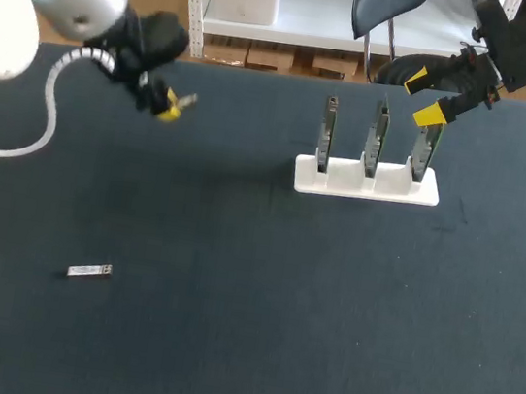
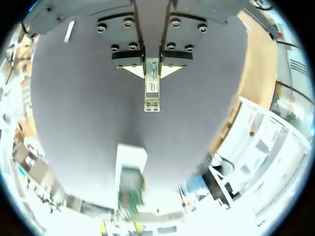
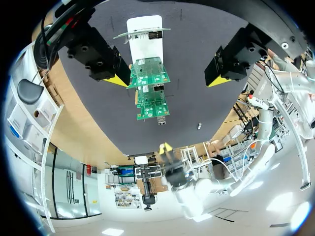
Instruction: Pick up the optical module with the left hand, and insert it into the network port with the right hand.
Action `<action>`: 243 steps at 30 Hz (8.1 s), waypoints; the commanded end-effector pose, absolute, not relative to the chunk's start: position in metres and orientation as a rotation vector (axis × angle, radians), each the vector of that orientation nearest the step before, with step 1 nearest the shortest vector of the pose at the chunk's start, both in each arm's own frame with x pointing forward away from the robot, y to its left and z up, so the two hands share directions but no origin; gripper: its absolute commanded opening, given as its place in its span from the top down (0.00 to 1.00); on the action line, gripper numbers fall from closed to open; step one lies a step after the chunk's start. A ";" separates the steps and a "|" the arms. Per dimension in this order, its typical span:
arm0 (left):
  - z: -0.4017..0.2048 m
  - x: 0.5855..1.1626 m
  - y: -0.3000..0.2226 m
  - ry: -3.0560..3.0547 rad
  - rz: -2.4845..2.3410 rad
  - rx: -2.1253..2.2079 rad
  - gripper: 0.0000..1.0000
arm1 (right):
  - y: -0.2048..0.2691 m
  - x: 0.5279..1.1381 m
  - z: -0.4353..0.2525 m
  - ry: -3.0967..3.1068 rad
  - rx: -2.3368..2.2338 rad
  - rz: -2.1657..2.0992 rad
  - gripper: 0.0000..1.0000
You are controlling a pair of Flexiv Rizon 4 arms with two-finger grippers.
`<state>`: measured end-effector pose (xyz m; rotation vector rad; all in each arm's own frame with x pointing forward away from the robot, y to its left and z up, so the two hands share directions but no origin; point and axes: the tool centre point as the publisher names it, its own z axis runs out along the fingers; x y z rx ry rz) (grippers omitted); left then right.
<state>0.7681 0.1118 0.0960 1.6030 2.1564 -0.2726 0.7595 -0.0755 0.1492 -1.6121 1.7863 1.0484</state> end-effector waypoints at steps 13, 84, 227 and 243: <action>0.202 0.830 0.003 1.625 -0.620 1.276 1.00 | -0.075 0.760 0.149 1.786 -1.612 1.046 0.00; 0.184 0.774 -0.194 1.352 -1.091 1.216 1.00 | -0.075 0.760 0.149 1.786 -1.612 1.046 0.00; 0.167 0.773 -0.199 1.368 -1.166 1.268 1.00 | -0.044 0.780 0.197 1.654 -1.577 1.037 0.00; 0.167 0.773 -0.199 1.368 -1.166 1.268 1.00 | -0.039 0.775 0.196 1.662 -1.570 1.024 0.00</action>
